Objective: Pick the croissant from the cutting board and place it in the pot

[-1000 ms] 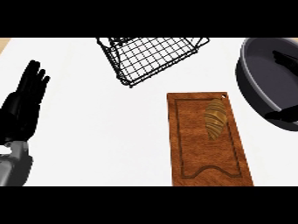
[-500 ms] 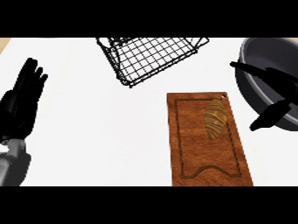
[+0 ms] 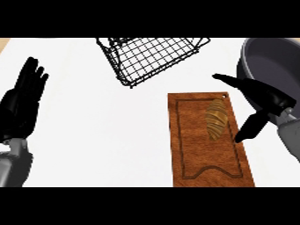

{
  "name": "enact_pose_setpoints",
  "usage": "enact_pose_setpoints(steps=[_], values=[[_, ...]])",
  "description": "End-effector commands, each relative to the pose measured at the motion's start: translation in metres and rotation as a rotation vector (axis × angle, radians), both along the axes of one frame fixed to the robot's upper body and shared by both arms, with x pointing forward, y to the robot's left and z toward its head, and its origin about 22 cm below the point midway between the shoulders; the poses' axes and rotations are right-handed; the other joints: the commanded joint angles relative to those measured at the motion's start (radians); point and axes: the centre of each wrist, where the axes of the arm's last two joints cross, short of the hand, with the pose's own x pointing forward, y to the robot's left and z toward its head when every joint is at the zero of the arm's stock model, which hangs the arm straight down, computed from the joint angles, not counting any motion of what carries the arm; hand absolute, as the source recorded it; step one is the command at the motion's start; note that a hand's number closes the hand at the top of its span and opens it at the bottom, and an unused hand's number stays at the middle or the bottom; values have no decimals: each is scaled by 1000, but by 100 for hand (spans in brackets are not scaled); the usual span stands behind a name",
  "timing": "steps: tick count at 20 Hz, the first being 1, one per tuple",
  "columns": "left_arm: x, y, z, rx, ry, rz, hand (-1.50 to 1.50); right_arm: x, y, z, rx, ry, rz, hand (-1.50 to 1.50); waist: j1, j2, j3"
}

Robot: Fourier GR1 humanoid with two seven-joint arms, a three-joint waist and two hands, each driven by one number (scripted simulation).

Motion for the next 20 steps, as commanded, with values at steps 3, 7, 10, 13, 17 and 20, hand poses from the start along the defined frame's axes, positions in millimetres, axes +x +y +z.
enact_pose_setpoints(steps=[3,7,10,13,17,20], values=[[4,9,-2,24,-13,-11,0,-2,21,-26,-54,29,-28,-150,2,2,0],[15,10,7,12,4,-15,0,1,23,-30,-129,46,-70,-150,0,2,0],[-2,3,-3,-2,-19,-17,0,7,17,-31,-137,30,-74,-150,4,1,0],[-9,11,4,29,-12,1,0,11,6,-25,-111,30,-59,-150,5,1,1],[-13,5,-25,-8,5,-13,0,6,9,-64,-116,31,-53,-150,5,2,1],[2,15,3,13,-1,-11,0,10,8,-62,-132,36,-70,-150,2,2,1]])
